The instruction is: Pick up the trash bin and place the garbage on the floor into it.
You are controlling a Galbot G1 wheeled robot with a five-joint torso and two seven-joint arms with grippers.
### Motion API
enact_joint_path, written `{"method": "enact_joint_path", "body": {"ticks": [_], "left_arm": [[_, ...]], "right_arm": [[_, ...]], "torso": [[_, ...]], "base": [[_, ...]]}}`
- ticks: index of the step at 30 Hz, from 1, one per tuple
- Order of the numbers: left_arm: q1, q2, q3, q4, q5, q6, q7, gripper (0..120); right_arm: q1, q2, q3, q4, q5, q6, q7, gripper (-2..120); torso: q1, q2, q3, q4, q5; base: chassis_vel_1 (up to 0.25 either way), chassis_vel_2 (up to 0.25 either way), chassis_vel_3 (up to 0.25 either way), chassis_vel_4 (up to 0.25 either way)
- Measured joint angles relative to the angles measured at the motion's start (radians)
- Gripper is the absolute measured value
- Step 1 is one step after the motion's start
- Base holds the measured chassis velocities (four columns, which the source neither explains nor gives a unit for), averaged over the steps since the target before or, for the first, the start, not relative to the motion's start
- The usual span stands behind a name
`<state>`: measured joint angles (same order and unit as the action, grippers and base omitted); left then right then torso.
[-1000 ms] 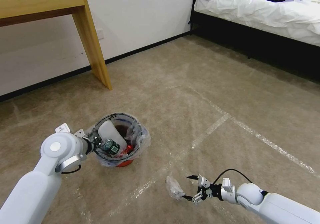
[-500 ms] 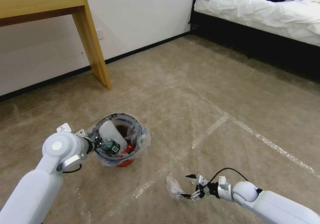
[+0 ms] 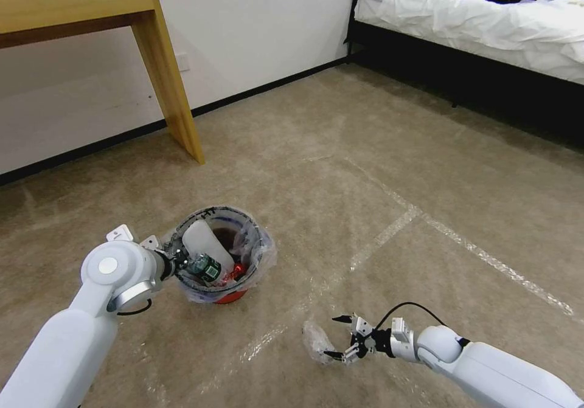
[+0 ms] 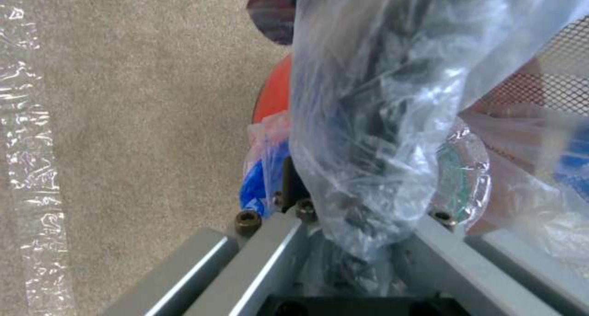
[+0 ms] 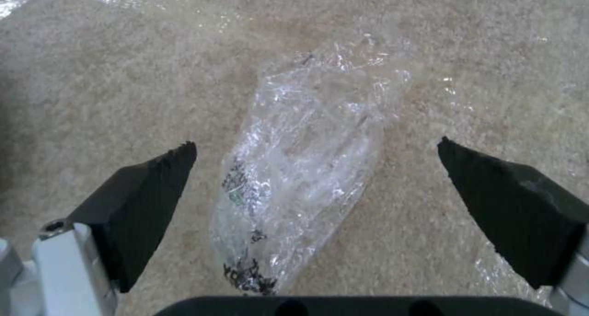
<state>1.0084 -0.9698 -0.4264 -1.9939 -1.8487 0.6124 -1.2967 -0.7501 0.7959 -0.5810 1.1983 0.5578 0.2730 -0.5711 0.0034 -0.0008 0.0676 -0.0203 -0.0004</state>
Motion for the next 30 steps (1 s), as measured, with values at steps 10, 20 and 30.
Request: {"method": "enact_joint_path", "body": {"ticks": [10,20,30], "left_arm": [[0.001,-0.002,0.003,-0.004,0.002,0.0,0.0,0],[0.003,-0.004,0.002,-0.006,0.005,-0.001,0.0,0],[0.004,-0.012,0.001,0.001,0.013,0.0,0.004,0]], "right_arm": [[0.026,0.03,-0.019,-0.032,0.001,0.0,-0.006,100],[0.058,0.082,-0.04,-0.12,0.004,0.005,-0.029,100],[0.076,0.132,-0.054,-0.19,-0.001,0.019,-0.055,100]], "torso": [[0.0,0.0,0.0,0.0,0.0001],[0.0,0.0,0.0,0.0,0.0002],[0.0,0.0,0.0,0.0,0.0003]], "base": [[0.0,0.0,0.0,0.0],[0.0,0.0,0.0,0.0],[0.0,0.0,0.0,0.0]]}}
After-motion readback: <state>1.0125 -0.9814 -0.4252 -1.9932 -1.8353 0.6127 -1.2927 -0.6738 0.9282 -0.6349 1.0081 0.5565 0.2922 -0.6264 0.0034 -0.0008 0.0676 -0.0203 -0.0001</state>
